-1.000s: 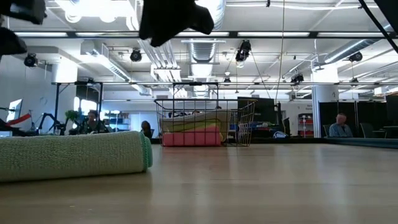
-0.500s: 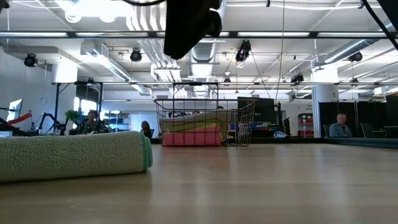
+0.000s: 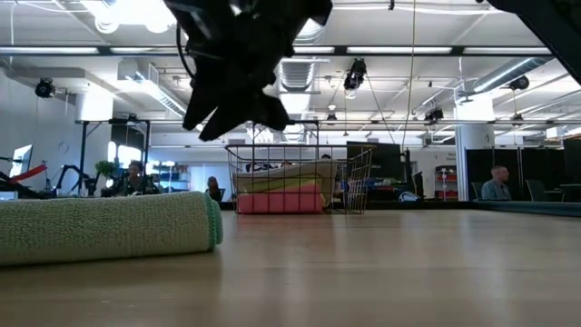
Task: Fold microfiber towels
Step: Fold the light green microfiber cloth
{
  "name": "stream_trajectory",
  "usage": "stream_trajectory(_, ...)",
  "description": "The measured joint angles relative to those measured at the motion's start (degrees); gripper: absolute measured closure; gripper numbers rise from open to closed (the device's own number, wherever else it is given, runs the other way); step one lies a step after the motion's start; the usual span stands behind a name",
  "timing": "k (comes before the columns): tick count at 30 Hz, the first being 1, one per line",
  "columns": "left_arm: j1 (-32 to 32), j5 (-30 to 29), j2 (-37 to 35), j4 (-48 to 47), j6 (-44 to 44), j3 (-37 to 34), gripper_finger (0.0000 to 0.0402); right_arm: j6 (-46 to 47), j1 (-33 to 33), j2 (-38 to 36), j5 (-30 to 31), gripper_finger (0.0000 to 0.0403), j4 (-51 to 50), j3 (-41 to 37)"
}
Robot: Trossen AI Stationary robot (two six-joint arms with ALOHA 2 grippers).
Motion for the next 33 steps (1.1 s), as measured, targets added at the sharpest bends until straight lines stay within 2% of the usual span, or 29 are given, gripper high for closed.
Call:
stream_trajectory(10,0.1,-4.3,0.0,-0.3,3.6,-0.9,0.0251,8.8,-2.6,0.0,0.4,0.0289,20.9,-11.0)
stream_trajectory(13,0.3,-5.2,0.0,-0.3,3.6,-0.9,0.0251,10.3,-3.3,0.0,0.5,0.0289,24.5,-14.1)
stream_trajectory(20,1.9,-5.5,0.0,-0.2,2.7,-0.9,0.0251,12.9,-4.4,0.0,0.5,0.0289,28.0,-18.3)
stream_trajectory(33,6.0,-5.9,-0.1,-0.2,2.0,-1.0,0.0251,10.9,-4.8,2.2,-1.1,0.0289,33.7,-18.8)
